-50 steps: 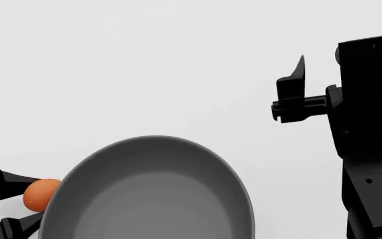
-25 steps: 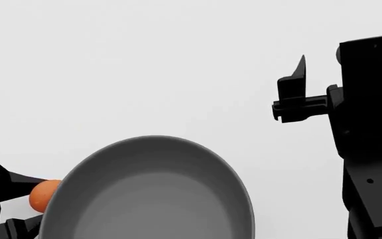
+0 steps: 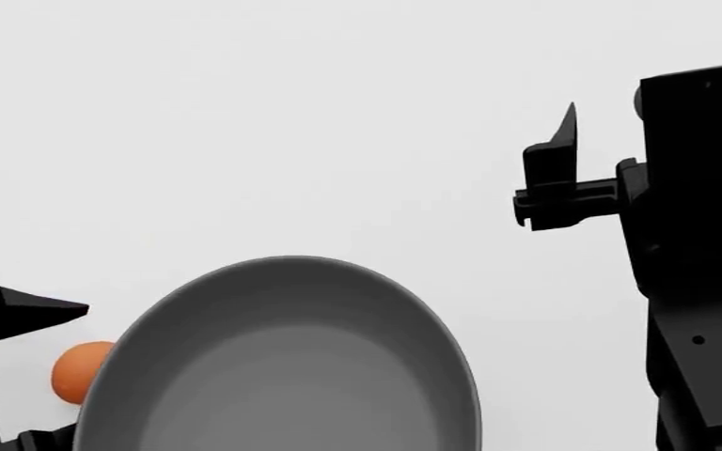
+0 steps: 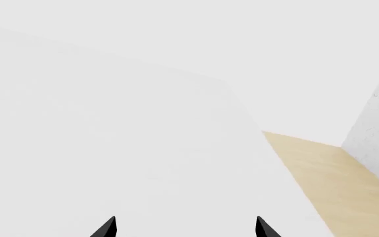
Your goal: Place the eggs and milk next to the bowl.
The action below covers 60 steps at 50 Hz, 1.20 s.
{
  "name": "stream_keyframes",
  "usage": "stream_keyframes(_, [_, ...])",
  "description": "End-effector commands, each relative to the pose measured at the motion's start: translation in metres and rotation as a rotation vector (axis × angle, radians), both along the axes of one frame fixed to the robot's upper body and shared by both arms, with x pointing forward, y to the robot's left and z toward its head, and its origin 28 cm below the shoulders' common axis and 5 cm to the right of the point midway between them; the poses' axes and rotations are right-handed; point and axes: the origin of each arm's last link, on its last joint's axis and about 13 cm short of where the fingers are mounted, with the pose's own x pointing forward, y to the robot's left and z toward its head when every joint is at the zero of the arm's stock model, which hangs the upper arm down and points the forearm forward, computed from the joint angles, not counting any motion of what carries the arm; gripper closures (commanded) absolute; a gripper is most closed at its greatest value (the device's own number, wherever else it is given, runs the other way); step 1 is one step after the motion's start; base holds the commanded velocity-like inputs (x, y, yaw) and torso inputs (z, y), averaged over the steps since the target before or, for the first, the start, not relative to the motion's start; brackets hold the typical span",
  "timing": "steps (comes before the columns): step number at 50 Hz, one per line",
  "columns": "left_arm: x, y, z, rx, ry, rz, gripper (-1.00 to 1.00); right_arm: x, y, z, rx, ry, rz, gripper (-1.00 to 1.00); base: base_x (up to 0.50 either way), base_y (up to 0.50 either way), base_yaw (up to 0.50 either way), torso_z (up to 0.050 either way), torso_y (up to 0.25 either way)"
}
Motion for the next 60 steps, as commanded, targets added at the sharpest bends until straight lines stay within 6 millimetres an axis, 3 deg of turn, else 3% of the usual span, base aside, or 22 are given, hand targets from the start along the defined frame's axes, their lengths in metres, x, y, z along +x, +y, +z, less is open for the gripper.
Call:
stream_keyframes(1, [-0.002,-0.007,-0.012,0.017,0.059,-0.061,-1.00,-0.001,0.000,0.001,0.022,-0.012,0.015,-1.00,0.00,0.00,0.00,0.000,0.000])
stream_keyframes(29, [-0.028,0.003,-0.006,0.033,0.037,-0.055,-1.00,-0.004,0.003,0.004,0.027,-0.022,0.026,-1.00,0.00,0.00,0.00,0.000,-0.001])
stream_keyframes(60, [-0.055,0.013,0.016,0.039,-0.027,-0.012,-1.00,-0.007,0.005,0.006,0.029,-0.030,0.034,-1.00,0.00,0.00,0.00,0.000,0.000])
